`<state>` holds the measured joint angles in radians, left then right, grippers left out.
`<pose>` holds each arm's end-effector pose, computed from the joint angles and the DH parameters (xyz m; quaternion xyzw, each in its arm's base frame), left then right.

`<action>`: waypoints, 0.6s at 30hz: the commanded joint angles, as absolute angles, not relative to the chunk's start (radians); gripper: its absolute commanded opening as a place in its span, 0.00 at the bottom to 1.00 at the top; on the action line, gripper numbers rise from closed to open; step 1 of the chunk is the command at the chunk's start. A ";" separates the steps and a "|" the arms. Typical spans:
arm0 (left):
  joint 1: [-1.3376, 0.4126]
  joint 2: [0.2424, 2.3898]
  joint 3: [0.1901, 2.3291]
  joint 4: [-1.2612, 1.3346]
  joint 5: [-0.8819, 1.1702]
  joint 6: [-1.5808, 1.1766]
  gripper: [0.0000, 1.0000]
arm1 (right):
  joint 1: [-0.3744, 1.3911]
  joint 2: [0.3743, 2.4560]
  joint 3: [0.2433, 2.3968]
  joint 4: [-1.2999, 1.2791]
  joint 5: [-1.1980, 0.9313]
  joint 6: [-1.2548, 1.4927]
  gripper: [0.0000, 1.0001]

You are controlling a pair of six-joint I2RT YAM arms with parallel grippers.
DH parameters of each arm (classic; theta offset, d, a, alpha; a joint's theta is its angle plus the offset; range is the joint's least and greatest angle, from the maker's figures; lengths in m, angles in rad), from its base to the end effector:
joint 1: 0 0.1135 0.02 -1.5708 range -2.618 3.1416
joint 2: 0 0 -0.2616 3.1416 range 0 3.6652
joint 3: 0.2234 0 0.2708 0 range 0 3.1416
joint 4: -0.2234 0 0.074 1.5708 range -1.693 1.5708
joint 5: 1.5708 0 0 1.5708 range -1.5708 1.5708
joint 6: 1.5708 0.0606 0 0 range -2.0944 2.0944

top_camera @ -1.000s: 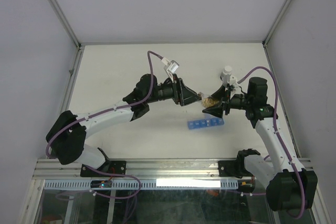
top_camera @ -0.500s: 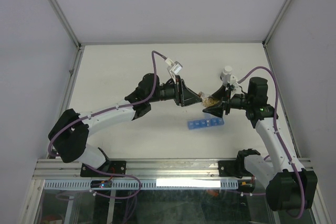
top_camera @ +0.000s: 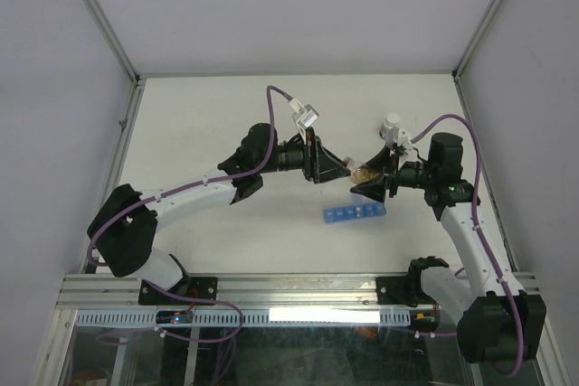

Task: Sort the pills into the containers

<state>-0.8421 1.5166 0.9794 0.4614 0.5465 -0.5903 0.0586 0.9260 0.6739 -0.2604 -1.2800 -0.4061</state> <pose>0.2354 -0.3110 0.2816 0.2707 0.6776 -0.5790 0.3638 0.2093 0.0704 0.2700 -0.4528 0.6044 0.4378 0.4879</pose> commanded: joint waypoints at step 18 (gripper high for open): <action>-0.821 1.440 0.914 0.609 0.501 -0.646 0.99 | 0.063 0.911 0.719 -0.215 -1.295 -0.413 0.00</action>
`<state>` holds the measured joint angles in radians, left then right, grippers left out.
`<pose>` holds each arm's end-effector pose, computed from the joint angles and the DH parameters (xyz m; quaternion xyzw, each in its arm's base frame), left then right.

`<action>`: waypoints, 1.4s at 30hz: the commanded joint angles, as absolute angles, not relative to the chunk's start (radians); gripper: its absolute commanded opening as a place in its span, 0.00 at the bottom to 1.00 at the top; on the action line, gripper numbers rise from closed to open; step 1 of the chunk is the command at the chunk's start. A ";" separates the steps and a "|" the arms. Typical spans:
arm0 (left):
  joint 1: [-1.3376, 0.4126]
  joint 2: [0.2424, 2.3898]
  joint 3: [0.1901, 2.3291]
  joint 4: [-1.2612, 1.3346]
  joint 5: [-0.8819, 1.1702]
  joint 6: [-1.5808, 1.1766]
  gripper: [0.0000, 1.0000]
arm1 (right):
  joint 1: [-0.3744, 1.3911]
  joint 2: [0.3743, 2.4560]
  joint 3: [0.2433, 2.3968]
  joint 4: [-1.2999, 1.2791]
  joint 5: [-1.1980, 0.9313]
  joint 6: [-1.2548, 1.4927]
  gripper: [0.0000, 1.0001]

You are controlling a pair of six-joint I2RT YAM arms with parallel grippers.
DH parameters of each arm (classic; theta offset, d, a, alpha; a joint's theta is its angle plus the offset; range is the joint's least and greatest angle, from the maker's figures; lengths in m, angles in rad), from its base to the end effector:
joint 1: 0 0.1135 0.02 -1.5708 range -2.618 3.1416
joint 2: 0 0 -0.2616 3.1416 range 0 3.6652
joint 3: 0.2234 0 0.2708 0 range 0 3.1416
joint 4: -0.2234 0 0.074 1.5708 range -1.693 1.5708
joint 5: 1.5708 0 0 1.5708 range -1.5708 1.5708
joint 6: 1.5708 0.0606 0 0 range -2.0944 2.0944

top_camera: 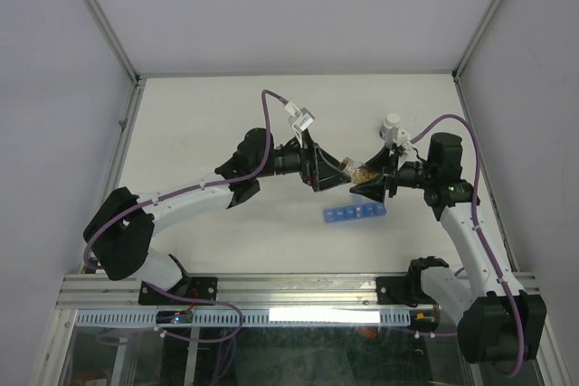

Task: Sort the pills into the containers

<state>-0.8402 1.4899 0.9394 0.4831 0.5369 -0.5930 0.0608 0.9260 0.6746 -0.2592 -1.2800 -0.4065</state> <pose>0.2312 -0.3045 0.2787 0.2666 0.6767 -0.5786 0.3692 0.2093 0.0709 0.2703 -0.4540 0.6033 0.4378 0.4881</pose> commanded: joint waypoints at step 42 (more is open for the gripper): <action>-0.833 1.545 1.012 0.612 0.721 -0.602 0.26 | 0.062 0.913 0.718 -0.215 -1.295 -0.413 0.00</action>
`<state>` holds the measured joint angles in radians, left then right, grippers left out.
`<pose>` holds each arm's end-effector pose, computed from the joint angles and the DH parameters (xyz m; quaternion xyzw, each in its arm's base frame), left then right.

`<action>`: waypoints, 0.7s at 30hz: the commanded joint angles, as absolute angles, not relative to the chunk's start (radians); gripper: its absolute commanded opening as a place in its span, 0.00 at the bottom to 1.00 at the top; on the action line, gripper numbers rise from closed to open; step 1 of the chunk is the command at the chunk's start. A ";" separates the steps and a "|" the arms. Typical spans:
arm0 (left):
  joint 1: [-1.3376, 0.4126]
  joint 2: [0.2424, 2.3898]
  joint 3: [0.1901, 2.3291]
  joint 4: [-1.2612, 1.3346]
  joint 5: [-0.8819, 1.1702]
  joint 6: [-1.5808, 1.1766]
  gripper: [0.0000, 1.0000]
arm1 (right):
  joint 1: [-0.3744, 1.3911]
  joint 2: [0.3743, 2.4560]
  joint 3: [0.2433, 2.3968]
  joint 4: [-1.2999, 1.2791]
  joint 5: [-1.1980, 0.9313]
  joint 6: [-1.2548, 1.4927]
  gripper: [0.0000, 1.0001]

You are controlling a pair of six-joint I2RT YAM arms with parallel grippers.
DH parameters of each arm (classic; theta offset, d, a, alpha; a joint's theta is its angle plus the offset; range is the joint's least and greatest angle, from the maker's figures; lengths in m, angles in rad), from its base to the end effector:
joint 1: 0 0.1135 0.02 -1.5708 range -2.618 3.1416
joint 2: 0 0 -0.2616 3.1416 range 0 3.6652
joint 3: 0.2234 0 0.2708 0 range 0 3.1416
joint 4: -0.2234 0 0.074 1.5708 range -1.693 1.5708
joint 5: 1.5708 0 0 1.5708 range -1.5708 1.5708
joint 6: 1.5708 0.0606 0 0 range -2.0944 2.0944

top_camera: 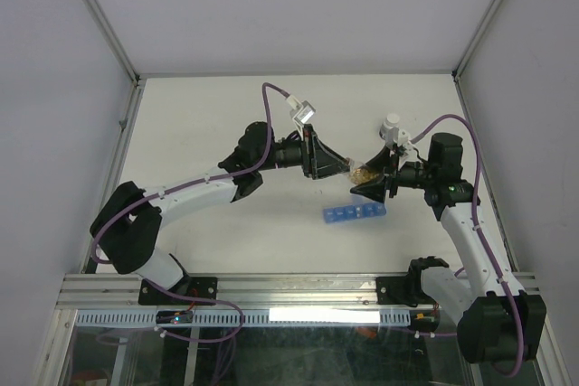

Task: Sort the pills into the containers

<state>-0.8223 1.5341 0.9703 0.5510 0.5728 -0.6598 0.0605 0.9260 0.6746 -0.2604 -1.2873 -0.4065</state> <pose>0.2417 -0.3085 0.2829 0.2532 0.6643 -0.6033 0.3615 0.2089 0.0709 0.2705 -0.4546 0.6015 0.4407 0.4872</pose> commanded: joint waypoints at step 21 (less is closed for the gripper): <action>-0.775 1.684 1.260 0.248 1.302 0.440 0.26 | 0.056 0.905 0.719 -0.217 -1.300 -0.411 0.00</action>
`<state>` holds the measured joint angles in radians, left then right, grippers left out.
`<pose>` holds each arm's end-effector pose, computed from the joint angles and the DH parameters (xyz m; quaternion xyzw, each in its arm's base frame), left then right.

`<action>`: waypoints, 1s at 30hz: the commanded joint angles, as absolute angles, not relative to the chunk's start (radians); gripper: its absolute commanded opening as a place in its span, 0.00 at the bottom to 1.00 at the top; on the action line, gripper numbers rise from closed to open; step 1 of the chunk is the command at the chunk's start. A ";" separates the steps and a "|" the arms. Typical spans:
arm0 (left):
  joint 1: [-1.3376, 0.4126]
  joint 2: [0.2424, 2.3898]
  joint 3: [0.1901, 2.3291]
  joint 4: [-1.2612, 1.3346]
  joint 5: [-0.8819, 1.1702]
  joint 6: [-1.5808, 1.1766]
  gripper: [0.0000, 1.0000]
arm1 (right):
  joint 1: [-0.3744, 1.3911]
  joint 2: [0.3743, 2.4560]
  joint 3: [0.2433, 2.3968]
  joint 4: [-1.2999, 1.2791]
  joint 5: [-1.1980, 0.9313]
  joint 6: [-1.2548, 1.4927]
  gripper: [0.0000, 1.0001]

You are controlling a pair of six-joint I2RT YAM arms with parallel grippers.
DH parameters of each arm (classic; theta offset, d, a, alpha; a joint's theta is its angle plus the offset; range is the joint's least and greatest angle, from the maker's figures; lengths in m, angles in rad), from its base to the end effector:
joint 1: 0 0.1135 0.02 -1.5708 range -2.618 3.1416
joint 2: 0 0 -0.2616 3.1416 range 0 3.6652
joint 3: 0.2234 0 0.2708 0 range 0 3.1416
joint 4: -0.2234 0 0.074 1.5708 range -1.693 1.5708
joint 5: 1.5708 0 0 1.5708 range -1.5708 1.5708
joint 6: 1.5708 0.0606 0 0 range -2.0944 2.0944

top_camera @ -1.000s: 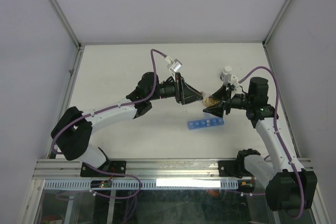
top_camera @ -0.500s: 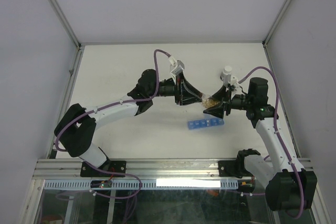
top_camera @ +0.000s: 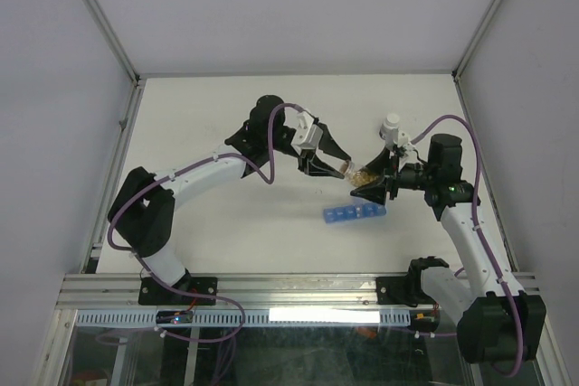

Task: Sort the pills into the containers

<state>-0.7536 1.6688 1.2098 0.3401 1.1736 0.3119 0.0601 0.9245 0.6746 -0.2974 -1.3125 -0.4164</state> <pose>0.2576 -0.3183 0.2991 0.6329 0.3498 -0.5251 0.4487 0.2057 0.0711 0.2686 -0.4534 0.6008 0.4548 0.4761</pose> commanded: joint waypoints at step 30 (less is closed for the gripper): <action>-0.890 1.219 0.701 0.776 0.256 -0.678 0.91 | 0.042 0.825 0.501 0.372 -1.291 -0.184 0.00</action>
<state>-0.8234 1.3098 0.6449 0.9287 0.4637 -0.6895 0.0547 0.8246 0.5411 0.0452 -1.2961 -0.3386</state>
